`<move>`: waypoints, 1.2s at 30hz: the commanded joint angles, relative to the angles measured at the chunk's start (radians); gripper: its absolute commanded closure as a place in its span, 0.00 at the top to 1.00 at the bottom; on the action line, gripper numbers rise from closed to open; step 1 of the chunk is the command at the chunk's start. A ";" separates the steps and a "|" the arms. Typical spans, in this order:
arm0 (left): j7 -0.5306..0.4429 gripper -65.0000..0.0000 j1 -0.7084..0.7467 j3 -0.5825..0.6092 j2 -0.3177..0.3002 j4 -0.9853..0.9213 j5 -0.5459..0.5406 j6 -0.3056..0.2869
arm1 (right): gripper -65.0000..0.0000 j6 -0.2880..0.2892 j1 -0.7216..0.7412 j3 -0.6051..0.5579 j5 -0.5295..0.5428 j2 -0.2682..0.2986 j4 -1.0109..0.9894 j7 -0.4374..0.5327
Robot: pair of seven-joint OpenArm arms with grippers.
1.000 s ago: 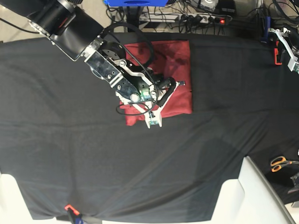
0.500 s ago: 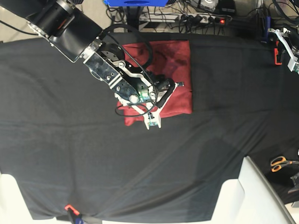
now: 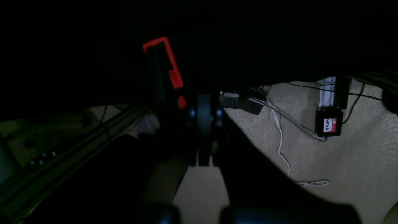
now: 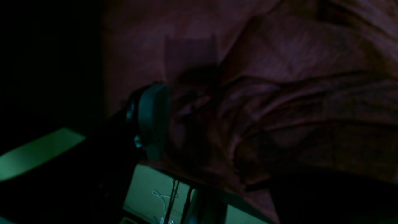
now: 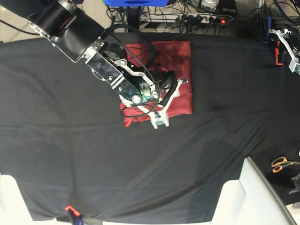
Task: Fold the T-shirt properly
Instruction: 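Push the folded end across the shirt body with the right gripper, then release the shirt and pull the right gripper back off it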
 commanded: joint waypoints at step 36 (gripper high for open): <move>-0.006 0.00 0.001 -0.009 -0.038 0.010 -0.001 0.006 | 0.49 -0.070 0.195 -0.161 0.006 0.038 0.303 -0.109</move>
